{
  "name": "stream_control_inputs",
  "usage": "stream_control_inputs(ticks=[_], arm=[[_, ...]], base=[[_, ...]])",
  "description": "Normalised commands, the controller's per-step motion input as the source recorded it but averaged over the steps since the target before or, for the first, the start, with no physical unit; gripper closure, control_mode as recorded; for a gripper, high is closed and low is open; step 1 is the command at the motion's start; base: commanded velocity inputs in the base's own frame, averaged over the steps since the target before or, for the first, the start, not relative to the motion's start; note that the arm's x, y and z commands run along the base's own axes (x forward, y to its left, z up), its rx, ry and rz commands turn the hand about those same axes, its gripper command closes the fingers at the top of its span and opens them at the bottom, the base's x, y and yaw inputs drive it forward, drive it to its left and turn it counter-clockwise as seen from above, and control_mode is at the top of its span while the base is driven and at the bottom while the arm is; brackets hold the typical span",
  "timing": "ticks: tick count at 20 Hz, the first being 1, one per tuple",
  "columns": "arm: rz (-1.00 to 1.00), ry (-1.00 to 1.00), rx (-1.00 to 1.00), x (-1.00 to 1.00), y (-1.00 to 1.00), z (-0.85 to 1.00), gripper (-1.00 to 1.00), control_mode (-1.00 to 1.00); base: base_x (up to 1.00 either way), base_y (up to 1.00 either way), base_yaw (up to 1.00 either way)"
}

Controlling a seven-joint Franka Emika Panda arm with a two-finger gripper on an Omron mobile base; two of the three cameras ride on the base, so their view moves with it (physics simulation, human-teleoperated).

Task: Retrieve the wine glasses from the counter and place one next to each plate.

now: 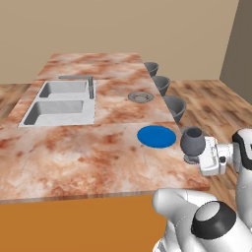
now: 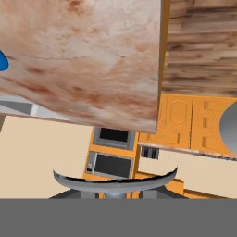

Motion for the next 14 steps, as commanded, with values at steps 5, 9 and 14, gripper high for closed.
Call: stream_control_inputs(ticks=[5, 9, 14], arm=[[0.0, 0.0, 0.0, 0.18, 0.0, -0.22, 1.0, -1.0], [0.0, 0.0, 0.0, 0.22, 0.0, -0.15, 1.0, -1.0], [0.02, 0.06, 0.0, 0.36, 0.04, -0.16, 1.0, -1.0]], base=[[0.0, 0.0, 0.0], [0.0, 0.0, 0.0], [0.0, 0.0, 0.0]])
